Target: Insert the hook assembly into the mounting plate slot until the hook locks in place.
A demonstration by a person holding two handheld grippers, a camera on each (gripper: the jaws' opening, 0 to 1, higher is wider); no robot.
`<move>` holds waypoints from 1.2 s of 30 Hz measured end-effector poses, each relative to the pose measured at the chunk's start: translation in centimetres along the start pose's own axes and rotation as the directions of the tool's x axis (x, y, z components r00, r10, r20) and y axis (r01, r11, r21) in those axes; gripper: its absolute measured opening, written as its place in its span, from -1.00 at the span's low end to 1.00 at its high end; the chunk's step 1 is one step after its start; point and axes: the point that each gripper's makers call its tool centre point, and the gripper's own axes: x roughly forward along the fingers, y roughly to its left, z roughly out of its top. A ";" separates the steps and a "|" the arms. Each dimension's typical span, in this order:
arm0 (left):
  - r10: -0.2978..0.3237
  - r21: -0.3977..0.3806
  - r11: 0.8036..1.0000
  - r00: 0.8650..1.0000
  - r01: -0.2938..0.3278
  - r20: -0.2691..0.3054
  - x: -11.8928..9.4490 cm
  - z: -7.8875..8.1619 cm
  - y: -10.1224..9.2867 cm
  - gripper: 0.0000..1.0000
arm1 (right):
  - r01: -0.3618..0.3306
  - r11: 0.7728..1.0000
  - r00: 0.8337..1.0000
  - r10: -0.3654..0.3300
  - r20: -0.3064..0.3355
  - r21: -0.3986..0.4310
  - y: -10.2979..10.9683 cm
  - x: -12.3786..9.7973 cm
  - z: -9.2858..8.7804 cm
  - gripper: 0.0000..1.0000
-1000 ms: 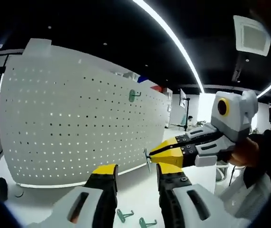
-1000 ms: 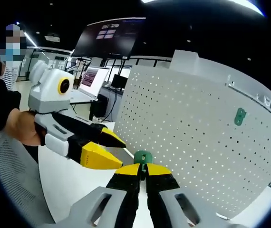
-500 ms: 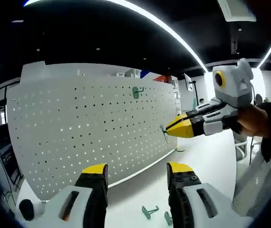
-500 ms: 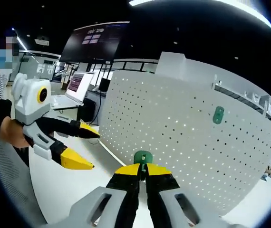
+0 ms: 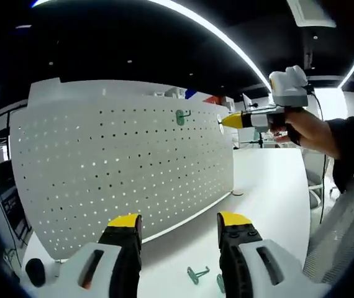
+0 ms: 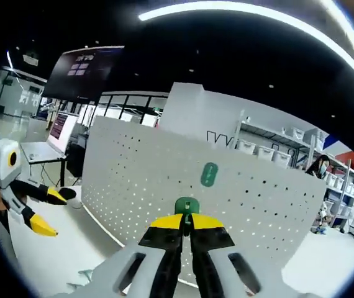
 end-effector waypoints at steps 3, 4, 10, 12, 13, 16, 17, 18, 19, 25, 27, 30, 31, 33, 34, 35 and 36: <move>0.004 0.001 1.000 1.000 -0.004 0.000 0.0 0.0 0.1 0.01 | 0.048 0.999 0.998 -0.048 0.043 0.001 -1.7 0.9 1.4 -0.98; 0.006 0.000 1.000 1.000 -0.006 -0.001 0.0 0.0 0.2 0.01 | 0.053 0.999 0.997 -0.053 0.048 0.004 -2.0 1.1 1.6 -0.98; 0.015 -0.005 1.000 1.000 -0.015 -0.006 0.0 -0.2 0.5 0.01 | 0.089 0.996 0.993 -0.090 0.078 0.020 -3.4 2.8 2.2 -0.98; 0.014 -0.007 1.000 1.000 -0.015 -0.009 0.0 -0.3 0.6 0.01 | 0.100 0.995 0.991 -0.101 0.088 0.017 -3.7 3.4 2.3 -0.98; 0.014 -0.009 1.000 1.000 -0.015 -0.012 0.0 -0.3 0.6 0.01 | 0.102 0.995 0.990 -0.103 0.093 0.020 -3.8 3.8 2.3 -0.98; 0.012 -0.012 1.000 1.000 -0.012 -0.018 0.1 -0.5 0.6 0.00 | 0.109 0.993 0.989 -0.112 0.101 0.040 -4.4 4.7 2.3 -0.98; 0.011 -0.012 1.000 1.000 -0.011 -0.020 0.1 -0.6 0.6 -0.01 | 0.112 0.993 0.988 -0.116 0.100 0.045 -4.6 5.0 2.3 -0.98; 0.011 -0.012 1.000 1.000 -0.011 -0.022 0.1 -0.6 0.6 -0.01 | 0.117 0.991 0.988 -0.122 0.099 0.058 -4.9 5.4 2.2 -0.98; 0.011 -0.012 1.000 1.000 -0.011 -0.025 0.1 -0.7 0.7 -0.01 | 0.122 0.991 0.987 -0.128 0.100 0.064 -5.2 5.6 2.1 -0.98; 0.006 -0.022 1.000 0.999 -0.007 -0.035 0.2 -1.1 0.7 -0.02 | 0.133 0.986 0.985 -0.143 0.093 0.101 -6.3 7.1 1.6 -0.98; 0.005 -0.025 1.000 0.999 -0.005 -0.036 0.2 -1.1 0.7 -0.02 | 0.134 0.984 0.986 -0.144 0.089 0.114 -6.5 7.6 1.4 -0.98; 0.002 -0.025 1.000 0.999 -0.003 -0.040 0.3 -1.3 0.7 -0.03 | 0.138 0.983 0.986 -0.149 0.079 0.121 -6.7 8.1 0.9 -0.98; 0.001 -0.025 1.000 0.999 -0.002 -0.042 0.3 -1.3 0.7 -0.04 | 0.141 0.982 0.986 -0.151 0.076 0.126 -6.8 8.3 0.8 -0.98; 0.001 -0.025 1.000 0.999 -0.002 -0.046 0.3 -1.5 0.8 -0.04 | 0.142 0.981 0.986 -0.153 0.073 0.134 -7.0 8.6 0.6 -0.98; 0.000 -0.024 1.000 0.999 -0.001 -0.047 0.3 -1.5 0.8 -0.04 | 0.142 0.980 0.986 -0.153 0.072 0.136 -6.9 8.7 0.5 -0.98; -0.002 -0.023 1.000 0.999 0.001 -0.050 0.3 -1.6 0.9 -0.05 | 0.141 0.980 0.986 -0.152 0.069 0.138 -6.9 8.8 0.4 -0.98; -0.005 -0.010 1.000 0.999 0.004 -0.054 0.3 -1.8 0.9 -0.06 | 0.142 0.980 0.986 -0.153 0.070 0.138 -6.9 8.9 0.4 -0.98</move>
